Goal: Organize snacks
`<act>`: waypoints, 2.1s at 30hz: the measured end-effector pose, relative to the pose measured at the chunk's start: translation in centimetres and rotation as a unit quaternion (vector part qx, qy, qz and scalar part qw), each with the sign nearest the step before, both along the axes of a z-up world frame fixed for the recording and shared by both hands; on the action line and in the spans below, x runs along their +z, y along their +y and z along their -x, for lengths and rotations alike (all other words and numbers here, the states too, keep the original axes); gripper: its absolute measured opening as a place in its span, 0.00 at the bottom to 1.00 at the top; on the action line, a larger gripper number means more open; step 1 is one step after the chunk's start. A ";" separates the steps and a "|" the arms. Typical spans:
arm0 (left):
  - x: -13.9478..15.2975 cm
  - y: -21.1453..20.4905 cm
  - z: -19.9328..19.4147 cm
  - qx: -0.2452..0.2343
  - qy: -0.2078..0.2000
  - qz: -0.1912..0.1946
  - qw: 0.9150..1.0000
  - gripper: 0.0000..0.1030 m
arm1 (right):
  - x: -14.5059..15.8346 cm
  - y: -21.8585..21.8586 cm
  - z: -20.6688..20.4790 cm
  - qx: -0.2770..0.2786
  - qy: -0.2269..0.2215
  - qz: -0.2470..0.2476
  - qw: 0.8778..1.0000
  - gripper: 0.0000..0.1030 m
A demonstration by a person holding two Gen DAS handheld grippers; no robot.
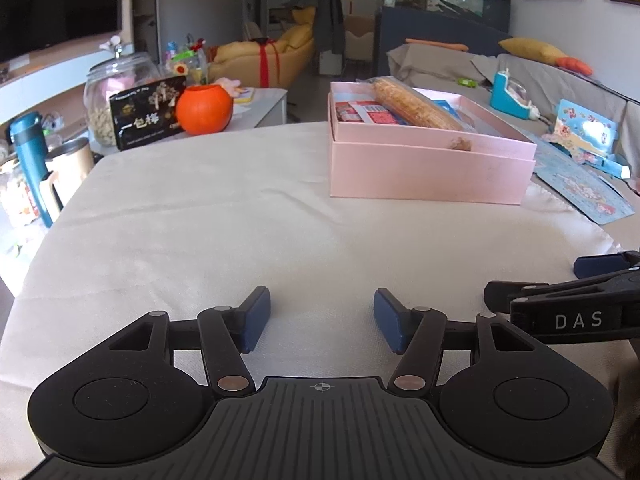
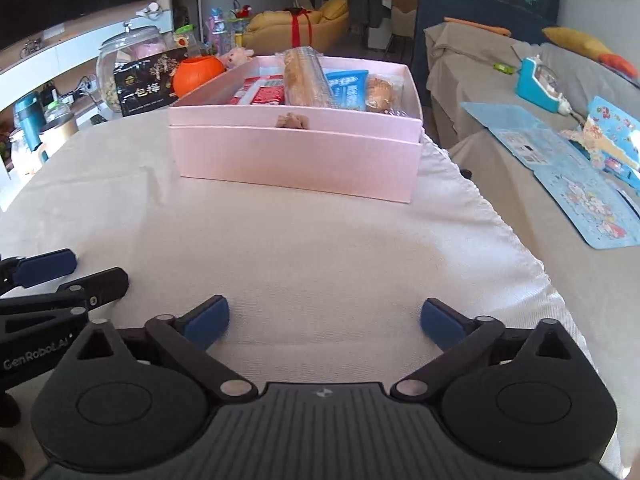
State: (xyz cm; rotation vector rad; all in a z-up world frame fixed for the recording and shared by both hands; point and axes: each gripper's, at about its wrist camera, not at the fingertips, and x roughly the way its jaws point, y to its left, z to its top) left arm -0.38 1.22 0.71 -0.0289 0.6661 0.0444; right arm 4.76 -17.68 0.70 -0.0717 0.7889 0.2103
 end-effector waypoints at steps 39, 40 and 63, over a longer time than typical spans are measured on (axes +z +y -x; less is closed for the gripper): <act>-0.1 -0.5 0.1 0.006 -0.004 -0.007 1.000 0.61 | -0.6 -0.7 0.9 0.019 -0.046 -0.010 0.999 1.00; -0.1 -0.5 0.1 0.006 -0.004 -0.007 1.000 0.61 | -0.5 -0.7 0.9 0.019 -0.046 -0.010 0.999 1.00; -0.1 -0.5 0.2 0.006 -0.005 -0.007 1.000 0.61 | -0.5 -0.7 0.9 0.019 -0.046 -0.010 0.999 1.00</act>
